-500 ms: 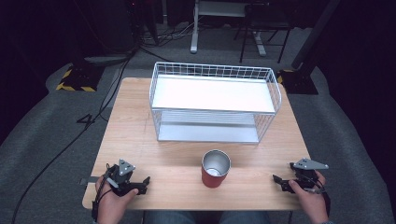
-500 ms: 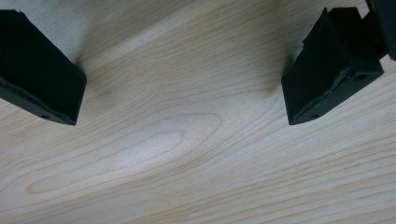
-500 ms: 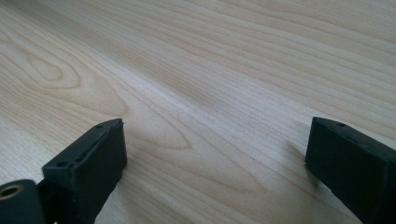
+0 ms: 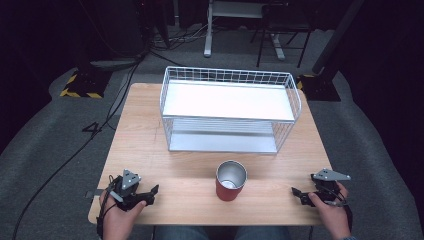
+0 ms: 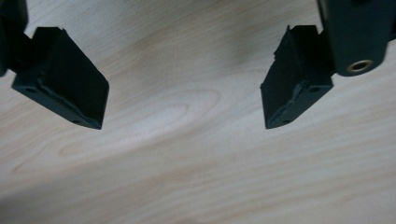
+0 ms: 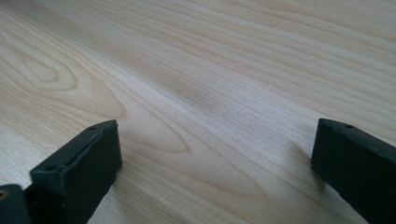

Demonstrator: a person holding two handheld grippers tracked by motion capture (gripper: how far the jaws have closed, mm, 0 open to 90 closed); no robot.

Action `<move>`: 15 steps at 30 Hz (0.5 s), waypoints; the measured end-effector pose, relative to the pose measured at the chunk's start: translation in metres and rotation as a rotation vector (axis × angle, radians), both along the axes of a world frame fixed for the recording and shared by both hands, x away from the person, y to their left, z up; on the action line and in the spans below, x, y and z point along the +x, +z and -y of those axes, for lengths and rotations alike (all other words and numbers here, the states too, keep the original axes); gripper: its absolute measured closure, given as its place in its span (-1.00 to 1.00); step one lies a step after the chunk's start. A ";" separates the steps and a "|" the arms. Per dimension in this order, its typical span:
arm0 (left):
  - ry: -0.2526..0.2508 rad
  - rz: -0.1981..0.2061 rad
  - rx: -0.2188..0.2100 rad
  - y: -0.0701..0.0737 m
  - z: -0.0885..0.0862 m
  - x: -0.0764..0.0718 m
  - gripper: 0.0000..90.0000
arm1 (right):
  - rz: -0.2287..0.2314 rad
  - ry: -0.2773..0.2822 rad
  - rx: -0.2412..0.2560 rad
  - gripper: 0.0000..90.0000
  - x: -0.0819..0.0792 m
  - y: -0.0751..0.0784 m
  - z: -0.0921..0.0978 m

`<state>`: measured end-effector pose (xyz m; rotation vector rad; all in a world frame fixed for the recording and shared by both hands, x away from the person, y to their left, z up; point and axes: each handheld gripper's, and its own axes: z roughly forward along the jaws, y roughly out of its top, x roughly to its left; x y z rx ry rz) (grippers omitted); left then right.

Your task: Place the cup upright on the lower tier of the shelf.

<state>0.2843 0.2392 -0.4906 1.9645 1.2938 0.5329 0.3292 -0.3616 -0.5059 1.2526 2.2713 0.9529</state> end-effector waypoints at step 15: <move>-0.084 0.119 -0.069 0.026 0.023 -0.010 -0.64 | 0.000 0.000 0.000 -0.96 0.000 0.000 0.000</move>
